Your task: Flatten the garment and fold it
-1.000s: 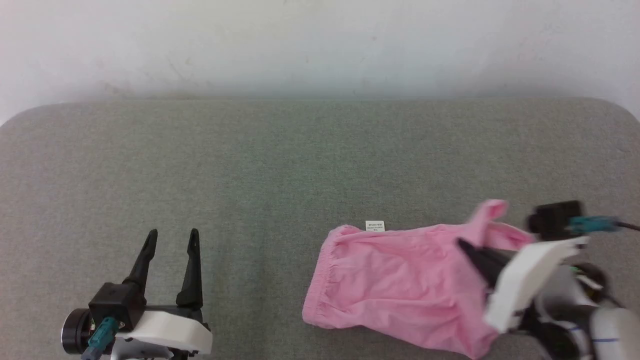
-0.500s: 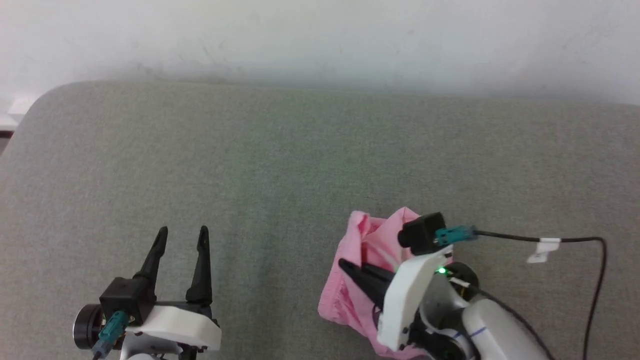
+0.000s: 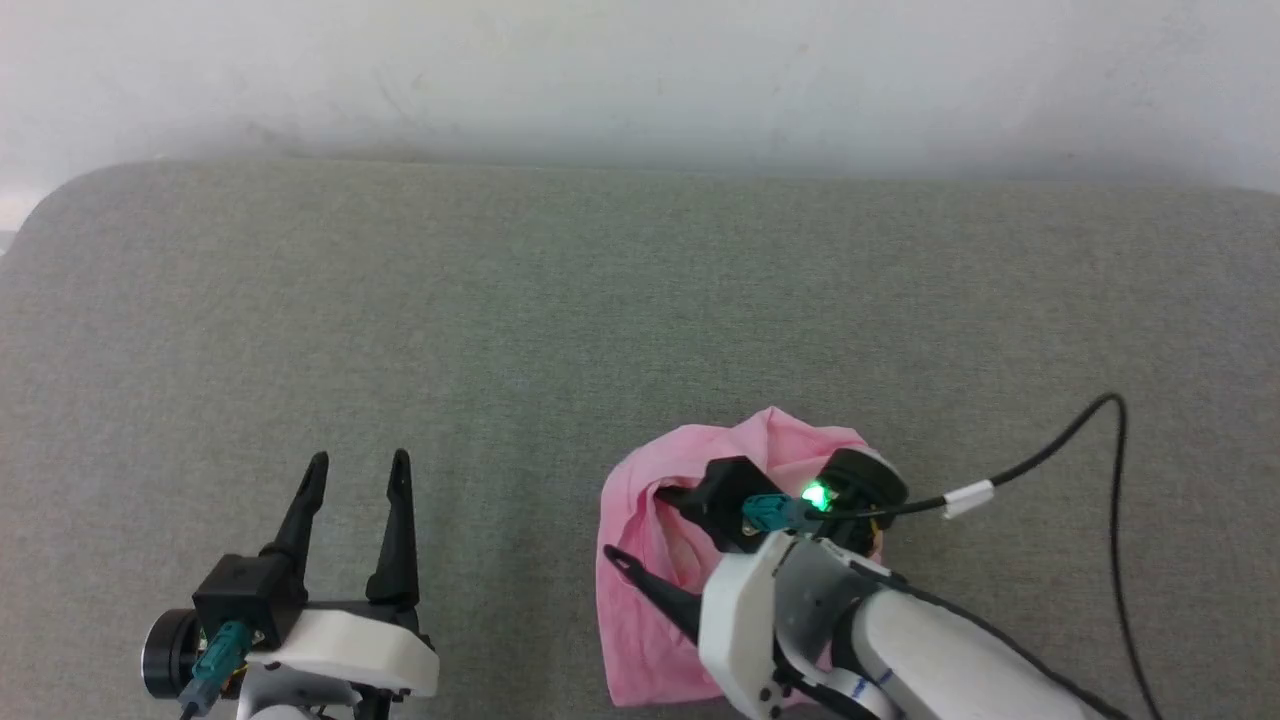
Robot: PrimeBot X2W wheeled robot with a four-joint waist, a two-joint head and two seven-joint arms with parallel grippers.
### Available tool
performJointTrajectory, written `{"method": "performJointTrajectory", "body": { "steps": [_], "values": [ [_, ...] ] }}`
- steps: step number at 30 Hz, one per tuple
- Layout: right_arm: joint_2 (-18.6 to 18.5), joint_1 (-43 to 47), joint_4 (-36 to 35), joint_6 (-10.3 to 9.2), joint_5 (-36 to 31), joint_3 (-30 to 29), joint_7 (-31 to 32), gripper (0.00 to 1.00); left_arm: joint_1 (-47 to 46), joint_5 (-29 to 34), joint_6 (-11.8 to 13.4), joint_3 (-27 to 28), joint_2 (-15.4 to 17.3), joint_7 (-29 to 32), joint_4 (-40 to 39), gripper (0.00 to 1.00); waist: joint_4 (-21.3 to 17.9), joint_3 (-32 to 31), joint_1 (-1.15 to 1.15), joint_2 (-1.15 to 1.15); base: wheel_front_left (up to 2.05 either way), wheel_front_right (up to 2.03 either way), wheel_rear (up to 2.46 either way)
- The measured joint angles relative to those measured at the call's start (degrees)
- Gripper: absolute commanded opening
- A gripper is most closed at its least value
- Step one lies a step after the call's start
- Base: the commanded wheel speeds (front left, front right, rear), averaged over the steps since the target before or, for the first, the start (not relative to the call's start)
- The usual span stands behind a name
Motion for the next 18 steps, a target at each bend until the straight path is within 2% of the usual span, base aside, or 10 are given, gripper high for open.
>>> {"method": "performJointTrajectory", "body": {
  "steps": [4, 8, 11, 18],
  "values": [
    [-4.5, -0.2, -5.5, 0.0, -1.9, 0.5, 0.3, 1.0, 0.0, 0.0, 0.1, 0.2, 0.0, 0.0, 0.0, 1.0, -1.4, -0.5, 0.0, 0.0, 0.0, 0.0, 0.0],
    [-6.1, 3.2, -11.8, 0.01, -3.2, -6.3, -2.6, 1.0, 0.0, 0.0, 0.6, 0.5, 0.0, 0.0, -0.3, 1.0, -2.7, -0.9, 0.0, 0.0, 0.0, 0.0, 0.0],
    [-5.2, 8.4, -16.0, 0.0, -4.6, -14.4, -6.3, 1.0, 0.0, 0.0, 1.0, 0.9, 0.0, 0.0, -0.9, 1.0, -3.6, -1.1, -0.01, 0.0, 0.0, 0.0, 0.0],
    [-0.4, 20.2, -22.0, 0.0, -8.7, -35.5, -15.0, 1.0, 0.1, 0.0, 1.1, 1.9, -0.4, 0.0, -2.1, 1.0, -4.9, -1.4, -0.01, 0.0, 0.0, 0.0, 0.0]
  ]
}}
